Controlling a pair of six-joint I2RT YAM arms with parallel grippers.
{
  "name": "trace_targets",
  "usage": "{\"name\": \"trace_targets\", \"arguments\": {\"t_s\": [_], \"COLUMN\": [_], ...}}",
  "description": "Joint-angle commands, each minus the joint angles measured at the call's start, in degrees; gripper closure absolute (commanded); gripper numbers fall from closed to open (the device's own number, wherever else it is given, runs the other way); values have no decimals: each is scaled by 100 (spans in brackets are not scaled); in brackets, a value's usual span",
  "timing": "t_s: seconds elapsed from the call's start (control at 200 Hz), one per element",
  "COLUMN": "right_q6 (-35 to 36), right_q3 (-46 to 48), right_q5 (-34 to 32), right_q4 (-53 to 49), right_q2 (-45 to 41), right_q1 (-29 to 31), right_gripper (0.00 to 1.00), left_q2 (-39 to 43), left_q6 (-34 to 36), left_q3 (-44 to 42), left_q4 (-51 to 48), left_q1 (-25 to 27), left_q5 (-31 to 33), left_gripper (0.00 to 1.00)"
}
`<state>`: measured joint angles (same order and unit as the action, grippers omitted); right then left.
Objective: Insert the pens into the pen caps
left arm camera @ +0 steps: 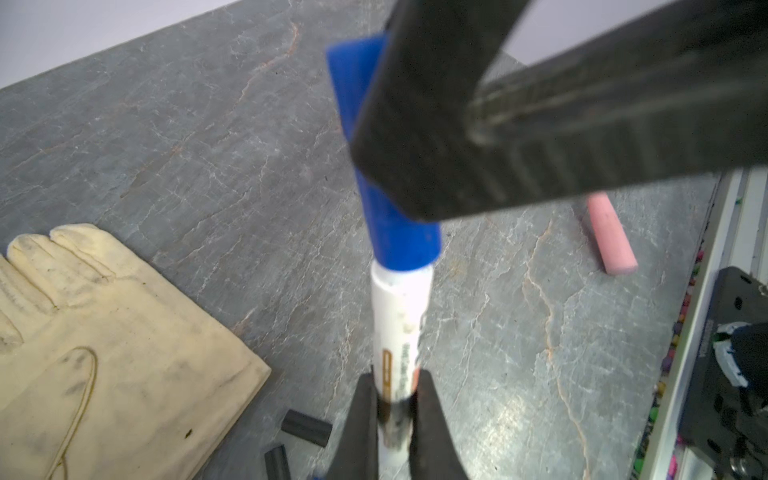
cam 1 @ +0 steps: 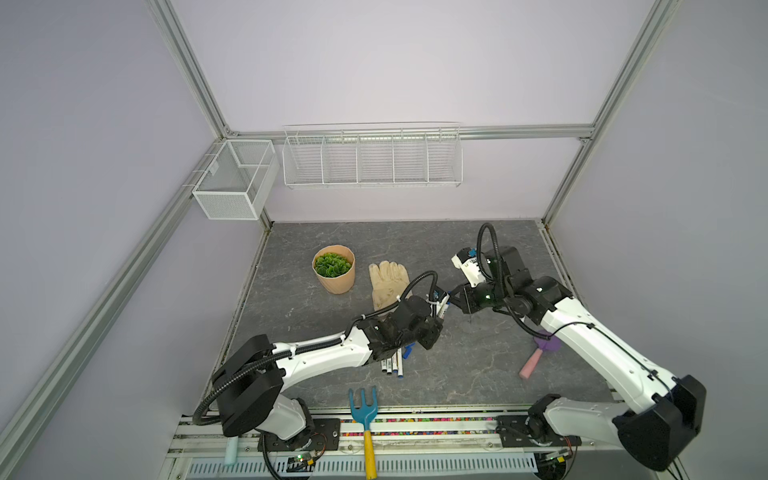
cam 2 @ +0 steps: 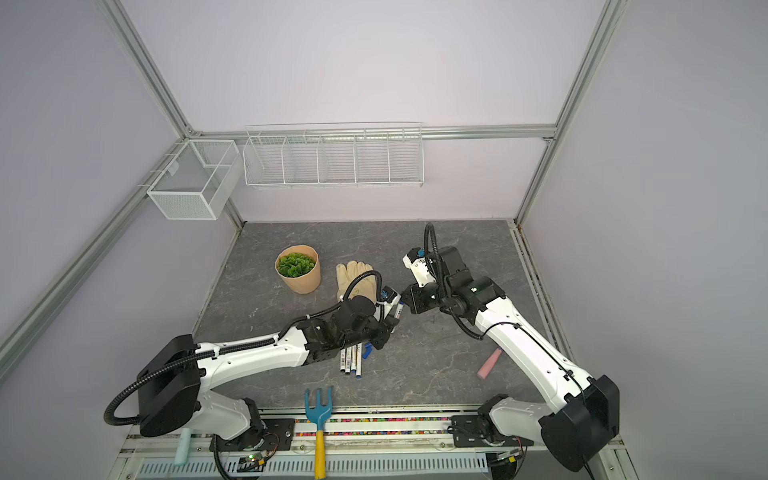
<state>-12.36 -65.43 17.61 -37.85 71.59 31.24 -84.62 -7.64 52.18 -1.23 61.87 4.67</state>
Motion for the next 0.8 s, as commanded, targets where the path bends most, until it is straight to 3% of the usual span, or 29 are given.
{"name": "trace_targets", "arguments": {"t_s": [0.0,0.37,0.57,0.795], "right_q6": [82,-155,65,92], "right_q3": [158,99,-40,-6], "right_q5": [527,1026,480,410], "right_q4": [-1072,-1461,-2051,-2045], "right_q2": [150,161,307,408], "right_q1": [136,-137,-145,-120], "right_gripper": [92,94,94,94], "left_q2": [356,309,350,333], "left_q6": [38,-180,-142,-45], "left_q3": [262,117,62,180], "left_q4": [1058,1249,1114,989], "left_q1": [-69,-69,-75,-69], "left_q5": [334,166,150,57], "left_gripper": [100,100,100,100]}}
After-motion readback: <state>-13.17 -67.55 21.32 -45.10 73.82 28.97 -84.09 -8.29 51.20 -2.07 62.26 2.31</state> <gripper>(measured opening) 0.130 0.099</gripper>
